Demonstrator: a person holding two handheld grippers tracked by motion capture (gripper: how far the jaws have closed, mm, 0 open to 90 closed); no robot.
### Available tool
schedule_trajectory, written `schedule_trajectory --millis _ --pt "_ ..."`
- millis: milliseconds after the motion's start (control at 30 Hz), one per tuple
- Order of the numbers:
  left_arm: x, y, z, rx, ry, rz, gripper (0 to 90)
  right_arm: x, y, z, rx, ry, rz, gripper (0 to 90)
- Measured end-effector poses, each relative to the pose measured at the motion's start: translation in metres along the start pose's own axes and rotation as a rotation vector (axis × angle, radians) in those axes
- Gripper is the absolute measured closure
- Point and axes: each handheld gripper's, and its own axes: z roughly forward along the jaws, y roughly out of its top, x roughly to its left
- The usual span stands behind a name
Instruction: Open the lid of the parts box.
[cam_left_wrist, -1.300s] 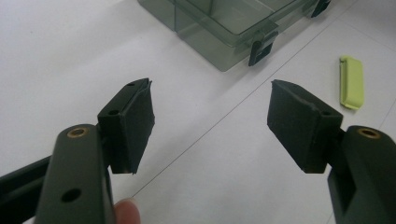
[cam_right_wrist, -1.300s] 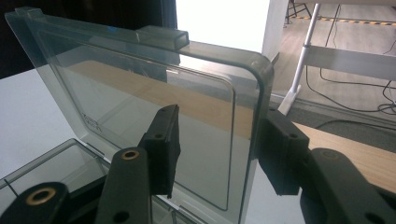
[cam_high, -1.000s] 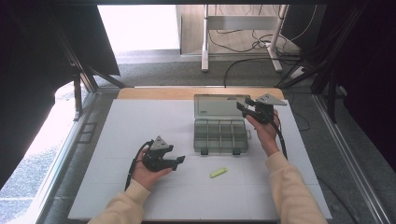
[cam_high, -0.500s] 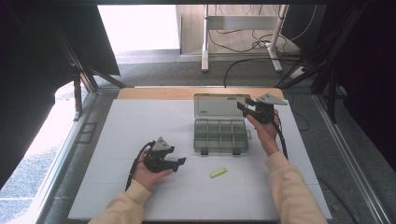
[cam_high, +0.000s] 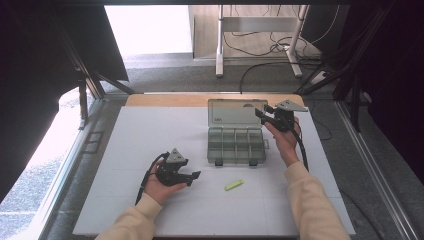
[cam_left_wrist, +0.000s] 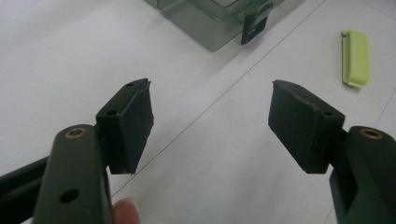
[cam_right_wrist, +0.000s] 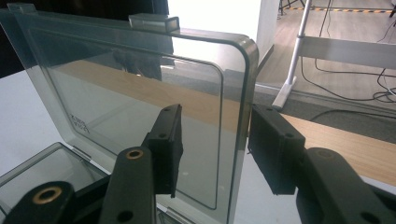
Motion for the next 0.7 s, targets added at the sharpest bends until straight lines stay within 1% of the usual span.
schedule_trajectory --millis 167,500,700 --pt "0.0017 0.0001 -0.0005 -0.004 0.000 -0.002 31.2 -0.0009 -0.0005 0.0000 0.006 -0.009 0.004 54.5" --pt "0.0007 0.0000 0.0004 0.001 -0.001 -0.003 31.2 -0.0020 -0.0015 0.0008 0.014 -0.015 0.010 54.9" --pt "0.0011 -0.0001 0.0011 0.003 -0.003 0.004 31.2 -0.0026 -0.0018 0.0024 0.016 -0.008 0.011 55.0"
